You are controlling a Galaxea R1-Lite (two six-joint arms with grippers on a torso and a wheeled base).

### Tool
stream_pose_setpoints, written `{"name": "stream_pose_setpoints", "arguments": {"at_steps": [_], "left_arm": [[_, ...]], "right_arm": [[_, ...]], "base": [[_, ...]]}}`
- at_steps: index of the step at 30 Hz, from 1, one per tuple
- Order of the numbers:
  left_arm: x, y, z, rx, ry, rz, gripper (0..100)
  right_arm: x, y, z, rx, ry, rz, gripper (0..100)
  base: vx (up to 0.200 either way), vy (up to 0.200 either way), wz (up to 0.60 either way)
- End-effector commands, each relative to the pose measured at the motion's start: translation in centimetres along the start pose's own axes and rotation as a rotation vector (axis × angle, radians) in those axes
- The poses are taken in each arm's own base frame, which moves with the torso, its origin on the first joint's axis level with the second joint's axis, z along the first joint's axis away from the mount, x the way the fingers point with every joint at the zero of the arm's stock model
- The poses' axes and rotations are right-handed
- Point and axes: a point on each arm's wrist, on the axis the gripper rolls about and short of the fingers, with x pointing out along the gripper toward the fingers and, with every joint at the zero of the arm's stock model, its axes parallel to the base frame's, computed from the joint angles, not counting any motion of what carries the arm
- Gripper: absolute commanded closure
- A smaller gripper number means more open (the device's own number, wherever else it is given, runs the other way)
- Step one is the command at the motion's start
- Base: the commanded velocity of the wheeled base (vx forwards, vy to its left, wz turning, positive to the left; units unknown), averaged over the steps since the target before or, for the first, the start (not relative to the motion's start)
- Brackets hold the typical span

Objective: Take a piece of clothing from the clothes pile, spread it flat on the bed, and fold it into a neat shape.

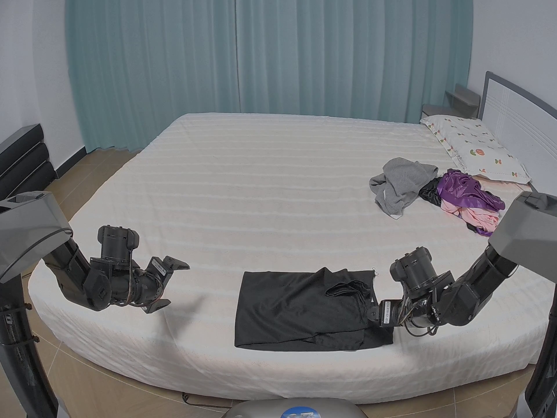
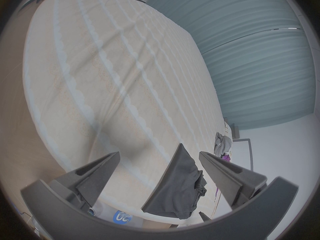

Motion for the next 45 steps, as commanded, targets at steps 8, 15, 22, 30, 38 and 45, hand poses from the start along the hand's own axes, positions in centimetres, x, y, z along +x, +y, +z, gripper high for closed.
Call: {"name": "stream_pose_setpoints", "arguments": {"at_steps": [8,15,22,30,38,45], "left_arm": [[0.1,0.1,-0.1,-0.001,0.003,0.005,0],[0.1,0.1,0.0,0.0,0.001,0.004,0],[0.1,0.1,0.0,0.0,0.001,0.004,0],[0.1,0.1,0.0,0.0,0.001,0.004,0],[0.1,0.1,0.0,0.0,0.001,0.004,0],[0.1,0.1,0.0,0.0,-0.002,0.006,0]], "right_arm": [[0.3,0.6,1.2,0.138,0.036,0.24,0],[2.7,1.1,0.5,0.135,0.088,0.24,0],[3.2,1.1,0.3,0.141,0.125,0.272,100],[1.8,0.1,0.3,0.157,0.122,0.259,100],[0.3,-1.7,0.0,0.174,0.123,0.237,100],[0.3,-2.2,-0.8,0.173,0.146,0.226,100]], "base": [[0.0,0.0,0.0],[0.0,0.0,0.0],[0.0,0.0,0.0],[0.0,0.0,0.0],[0.0,0.0,0.0],[0.0,0.0,0.0]]}}
